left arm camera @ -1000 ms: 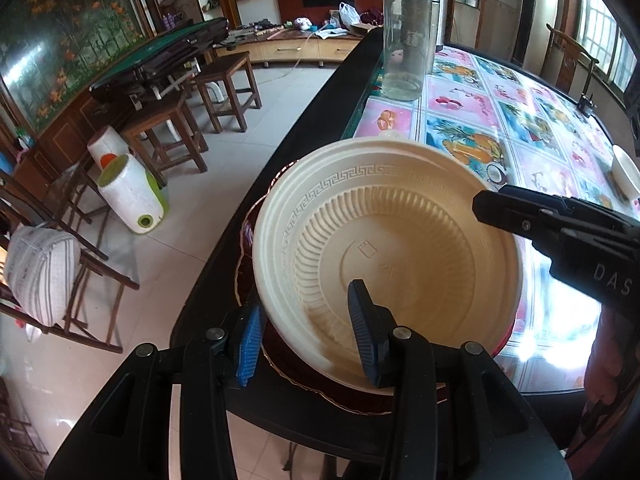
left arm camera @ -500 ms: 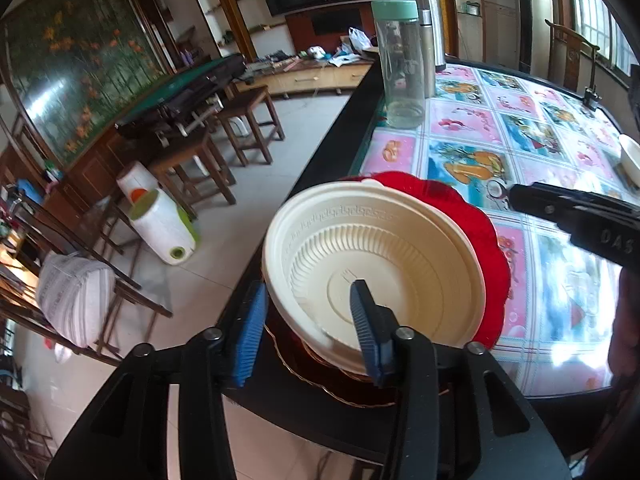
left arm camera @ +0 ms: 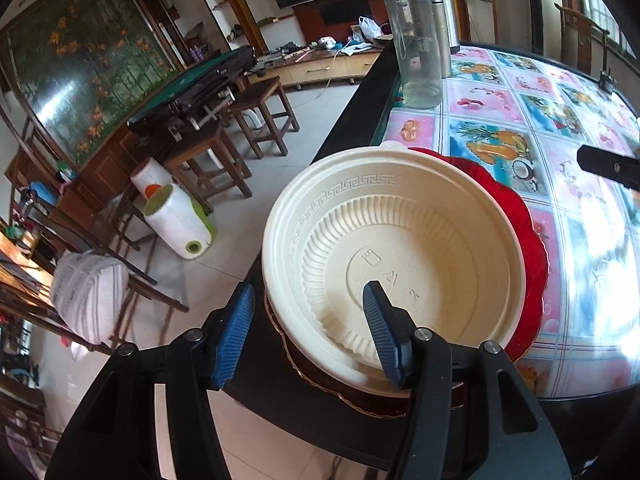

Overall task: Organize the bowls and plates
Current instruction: 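Move the right tool away from the stack to the large white bowl, then close the right tool on the rim of the large white bowl, then lift the large white bowl and carry it to the plate stack, then set the white bowl onto the stack and open the right tool, then lower the stack onto the table with the left tool and release it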

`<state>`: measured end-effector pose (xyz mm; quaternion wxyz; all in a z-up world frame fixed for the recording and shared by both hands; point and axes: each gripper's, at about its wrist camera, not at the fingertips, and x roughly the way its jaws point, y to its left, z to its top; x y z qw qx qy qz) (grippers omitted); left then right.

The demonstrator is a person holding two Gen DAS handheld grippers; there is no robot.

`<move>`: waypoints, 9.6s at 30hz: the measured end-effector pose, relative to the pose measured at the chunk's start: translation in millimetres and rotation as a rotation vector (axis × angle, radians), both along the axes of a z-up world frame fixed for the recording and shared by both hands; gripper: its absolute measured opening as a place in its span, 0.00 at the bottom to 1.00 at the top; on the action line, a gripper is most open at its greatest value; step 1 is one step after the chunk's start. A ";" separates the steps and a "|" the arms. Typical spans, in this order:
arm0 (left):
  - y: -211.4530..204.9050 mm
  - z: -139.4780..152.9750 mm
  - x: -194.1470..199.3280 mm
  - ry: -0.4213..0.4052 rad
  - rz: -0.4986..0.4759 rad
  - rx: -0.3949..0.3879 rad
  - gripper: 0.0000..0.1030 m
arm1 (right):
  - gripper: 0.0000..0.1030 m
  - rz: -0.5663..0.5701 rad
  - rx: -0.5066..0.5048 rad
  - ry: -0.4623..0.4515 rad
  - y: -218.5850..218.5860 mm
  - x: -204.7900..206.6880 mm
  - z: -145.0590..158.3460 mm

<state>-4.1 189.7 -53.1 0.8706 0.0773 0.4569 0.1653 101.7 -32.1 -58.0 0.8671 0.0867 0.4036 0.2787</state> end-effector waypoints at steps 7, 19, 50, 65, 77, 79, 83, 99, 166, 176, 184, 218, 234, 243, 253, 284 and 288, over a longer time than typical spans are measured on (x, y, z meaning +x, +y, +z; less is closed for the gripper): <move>35.1 7.9 -2.2 -0.010 -0.002 -0.250 0.54 | 0.41 0.001 -0.007 0.005 2.8 -1.5 -2.4; 78.9 26.4 4.4 -0.116 0.115 -0.292 0.54 | 0.41 0.022 -0.032 0.014 11.4 -0.2 -9.3; -239.2 47.7 98.3 0.052 -0.460 -0.496 0.65 | 0.42 -0.463 -0.186 -0.093 -266.0 3.7 37.9; -421.7 49.7 224.1 0.110 -0.471 -0.525 0.64 | 0.43 -0.891 0.041 0.122 -503.5 73.5 43.5; -473.8 12.1 282.6 0.201 -0.364 -0.605 0.64 | 0.43 -0.841 0.253 0.253 -540.3 92.8 -17.4; -485.0 7.4 284.4 0.209 -0.365 -0.587 0.64 | 0.43 -0.820 0.278 0.265 -539.1 95.2 -21.3; -498.4 -4.7 286.8 0.230 -0.355 -0.584 0.64 | 0.43 -0.835 0.271 0.269 -535.5 98.1 -26.9; -512.9 -27.5 293.5 0.279 -0.349 -0.603 0.64 | 0.12 -0.857 0.229 0.265 -524.0 107.5 -35.3; -109.1 2.1 -41.0 0.056 -0.198 -0.601 0.13 | 0.07 -0.072 -0.004 0.200 -106.8 -82.0 -5.0; -53.6 44.4 -73.6 -0.072 -0.162 -0.588 0.14 | 0.07 0.037 0.002 0.099 -37.3 -90.4 40.1; -8.3 65.3 -75.2 -0.147 -0.076 -0.571 0.14 | 0.07 0.121 0.000 0.067 22.8 -71.1 61.4; 51.8 38.2 -41.9 -0.070 0.072 -0.647 0.14 | 0.09 0.158 -0.078 0.171 113.5 -17.0 23.5; 28.1 56.8 -82.6 -0.159 0.153 -0.255 0.57 | 0.39 0.182 -0.121 0.018 105.3 -49.3 44.7; -19.5 68.7 -139.9 -0.345 0.155 -0.052 0.80 | 0.53 0.268 -0.164 -0.126 105.8 -132.0 55.8; -25.3 57.8 -166.0 -0.341 0.234 -0.078 0.80 | 0.54 0.210 -0.178 -0.197 87.6 -176.4 58.3; -33.0 64.7 -184.5 -0.396 0.256 -0.028 0.80 | 0.54 0.191 -0.189 -0.243 74.4 -205.1 65.6; -33.2 65.2 -184.6 -0.396 0.246 -0.033 0.80 | 0.54 0.189 -0.189 -0.244 74.8 -204.4 65.7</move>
